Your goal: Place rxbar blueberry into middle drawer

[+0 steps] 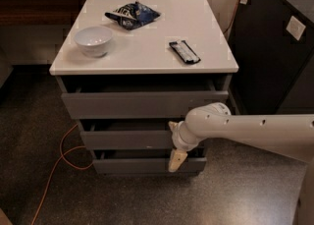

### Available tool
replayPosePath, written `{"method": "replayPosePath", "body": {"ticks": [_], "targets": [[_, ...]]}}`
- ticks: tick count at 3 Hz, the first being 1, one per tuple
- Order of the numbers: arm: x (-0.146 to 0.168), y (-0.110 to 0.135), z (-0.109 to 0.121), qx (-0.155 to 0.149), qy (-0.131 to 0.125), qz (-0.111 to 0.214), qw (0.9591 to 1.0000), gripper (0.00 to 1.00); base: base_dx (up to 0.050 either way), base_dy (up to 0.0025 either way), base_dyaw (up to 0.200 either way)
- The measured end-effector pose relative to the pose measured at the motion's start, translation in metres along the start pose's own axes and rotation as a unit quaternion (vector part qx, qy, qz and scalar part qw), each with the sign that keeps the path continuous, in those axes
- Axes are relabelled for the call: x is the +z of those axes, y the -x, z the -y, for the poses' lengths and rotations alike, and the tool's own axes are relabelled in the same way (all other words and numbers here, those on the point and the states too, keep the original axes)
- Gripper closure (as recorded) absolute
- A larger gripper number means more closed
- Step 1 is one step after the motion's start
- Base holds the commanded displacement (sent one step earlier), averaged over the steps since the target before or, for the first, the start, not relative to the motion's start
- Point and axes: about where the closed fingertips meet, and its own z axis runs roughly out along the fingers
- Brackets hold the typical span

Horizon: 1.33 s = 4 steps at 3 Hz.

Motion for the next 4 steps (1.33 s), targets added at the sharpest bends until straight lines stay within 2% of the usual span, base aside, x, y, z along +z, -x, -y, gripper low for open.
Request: {"method": "replayPosePath", "body": {"ticks": [1, 2, 3, 4], "targets": [[0.009, -0.002, 0.001, 0.015, 0.014, 0.016, 0.9996, 0.00, 0.000, 0.00000, 0.000], [0.029, -0.001, 0.013, 0.016, 0.028, 0.028, 0.9991, 0.00, 0.000, 0.00000, 0.000], [0.059, -0.001, 0.021, 0.006, 0.025, 0.026, 0.9993, 0.00, 0.000, 0.00000, 0.000], [0.076, -0.001, 0.023, -0.001, 0.011, 0.014, 0.9998, 0.00, 0.000, 0.00000, 0.000]]}}
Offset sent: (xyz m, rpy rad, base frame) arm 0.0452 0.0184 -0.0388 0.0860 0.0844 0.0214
